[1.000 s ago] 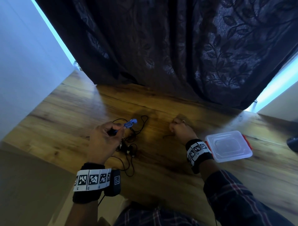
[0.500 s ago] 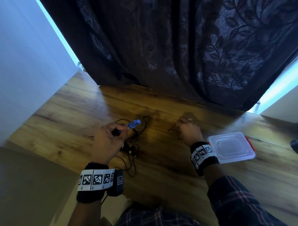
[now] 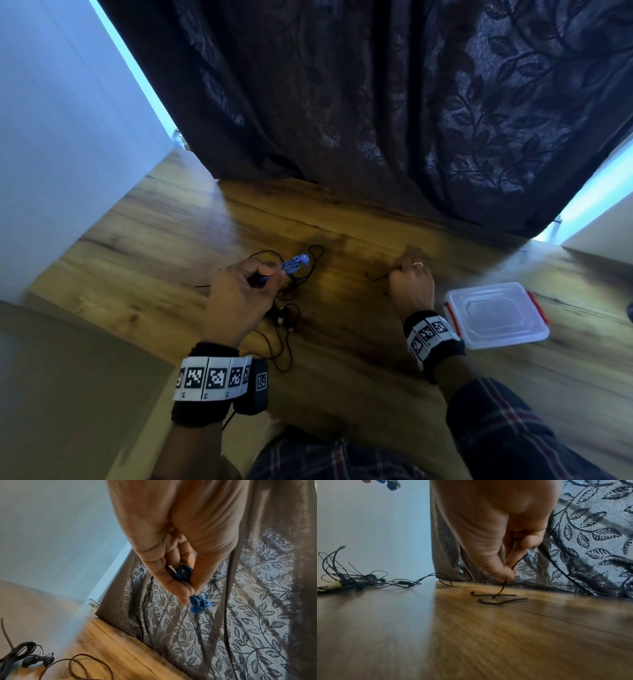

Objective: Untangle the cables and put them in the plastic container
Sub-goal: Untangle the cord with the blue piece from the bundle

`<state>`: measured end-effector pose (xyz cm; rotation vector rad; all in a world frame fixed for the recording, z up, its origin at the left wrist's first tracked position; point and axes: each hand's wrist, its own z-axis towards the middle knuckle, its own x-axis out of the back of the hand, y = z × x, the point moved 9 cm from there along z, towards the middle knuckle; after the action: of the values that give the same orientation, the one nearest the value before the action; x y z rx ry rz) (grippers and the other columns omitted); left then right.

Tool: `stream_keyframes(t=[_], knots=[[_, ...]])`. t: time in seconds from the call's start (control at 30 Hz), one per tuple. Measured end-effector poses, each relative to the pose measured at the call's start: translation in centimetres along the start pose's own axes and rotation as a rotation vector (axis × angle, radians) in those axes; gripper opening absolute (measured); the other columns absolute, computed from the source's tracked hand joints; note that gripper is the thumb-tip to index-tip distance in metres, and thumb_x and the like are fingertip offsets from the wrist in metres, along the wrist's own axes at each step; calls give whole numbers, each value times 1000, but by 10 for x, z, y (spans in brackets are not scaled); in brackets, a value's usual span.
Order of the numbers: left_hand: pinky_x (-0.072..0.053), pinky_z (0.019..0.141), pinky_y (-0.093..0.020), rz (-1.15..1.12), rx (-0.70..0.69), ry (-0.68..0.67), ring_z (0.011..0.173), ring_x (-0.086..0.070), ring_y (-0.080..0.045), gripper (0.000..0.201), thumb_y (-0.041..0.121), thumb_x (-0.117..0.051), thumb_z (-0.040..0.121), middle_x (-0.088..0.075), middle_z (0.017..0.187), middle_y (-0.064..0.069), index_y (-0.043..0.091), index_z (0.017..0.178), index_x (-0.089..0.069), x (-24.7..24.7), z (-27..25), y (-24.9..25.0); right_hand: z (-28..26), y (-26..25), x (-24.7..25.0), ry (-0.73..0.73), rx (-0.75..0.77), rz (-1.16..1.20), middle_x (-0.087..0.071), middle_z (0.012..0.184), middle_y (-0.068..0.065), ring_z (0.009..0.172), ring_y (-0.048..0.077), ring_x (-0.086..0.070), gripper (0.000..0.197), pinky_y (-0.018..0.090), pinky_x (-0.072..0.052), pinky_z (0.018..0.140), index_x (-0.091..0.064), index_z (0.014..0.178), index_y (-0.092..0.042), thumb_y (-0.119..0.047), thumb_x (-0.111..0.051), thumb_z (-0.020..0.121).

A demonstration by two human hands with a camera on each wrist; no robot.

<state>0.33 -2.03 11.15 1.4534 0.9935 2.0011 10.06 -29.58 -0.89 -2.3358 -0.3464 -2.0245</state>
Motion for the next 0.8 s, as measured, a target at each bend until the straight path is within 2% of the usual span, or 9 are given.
stream_keyframes(t=[0.07, 0.2, 0.27, 0.43, 0.53, 0.63, 0.7, 0.73, 0.8], knots=[[-49, 68, -5, -5, 2, -8, 84, -66, 11, 3, 20, -76, 85, -71, 89, 18, 18, 87, -76, -1, -1, 1, -3, 2, 5, 19, -26, 33, -65, 116, 24, 98, 41, -65, 7, 47, -57, 83, -75, 85, -1, -5, -69, 86], [-47, 63, -3, -20, -10, -8, 79, -65, 11, 4, 18, -75, 86, -71, 91, 17, 16, 89, -77, -1, -1, 3, -4, 4, 11, 76, -41, 185, -55, 131, 20, 105, 38, -61, 28, 43, -55, 83, -66, 121, -5, -6, -60, 94], [-48, 64, -3, -18, -12, -8, 81, -66, 11, 4, 18, -75, 86, -72, 91, 16, 15, 89, -77, 0, -2, 4, -6, 11, 17, 133, -68, 281, -51, 134, 18, 105, 36, -61, 34, 42, -55, 80, -62, 128, -7, -4, -59, 94], [-49, 66, -6, -22, -5, -9, 82, -67, 7, 3, 19, -76, 86, -72, 90, 17, 18, 88, -76, 1, -2, 3, -17, 28, 20, 208, -179, 507, -51, 135, 16, 104, 35, -61, 33, 42, -54, 76, -63, 123, -8, -3, -59, 91], [-50, 64, -7, -36, 5, -14, 80, -67, 8, 2, 20, -76, 86, -73, 91, 17, 18, 87, -76, 0, -2, 2, -27, 37, 29, 299, -221, 642, -55, 128, 14, 98, 35, -62, 36, 36, -48, 72, -66, 122, -9, 1, -61, 87], [-48, 64, -5, -72, 14, -15, 80, -66, 9, 0, 19, -75, 86, -73, 89, 18, 19, 86, -76, -2, -3, 6, -37, 36, 48, 425, -174, 794, -62, 115, 7, 91, 25, -64, 29, 30, -47, 72, -71, 113, -14, -1, -62, 88], [-48, 62, -7, -153, 35, -31, 75, -67, 6, 2, 18, -75, 87, -74, 87, 14, 19, 85, -75, -5, -3, 8, -39, 26, 52, 343, -125, 1003, -67, 105, -4, 89, 8, -65, 24, 20, -50, 77, -72, 111, -20, -7, -66, 91], [-49, 61, -9, -192, 41, -39, 72, -68, 3, 3, 17, -75, 87, -75, 84, 10, 20, 85, -74, -7, -3, 8, -38, 13, 49, 217, -88, 1125, -68, 102, -10, 91, -1, -64, 22, 14, -48, 78, -72, 110, -22, -10, -67, 92], [-55, 63, -19, -252, 46, -51, 72, -70, -4, 4, 15, -74, 87, -76, 83, 4, 19, 86, -74, -12, -3, 11, -41, -24, 42, -64, -22, 1357, -70, 102, -15, 91, -5, -64, 20, 13, -48, 76, -73, 108, -25, -15, -71, 91]])
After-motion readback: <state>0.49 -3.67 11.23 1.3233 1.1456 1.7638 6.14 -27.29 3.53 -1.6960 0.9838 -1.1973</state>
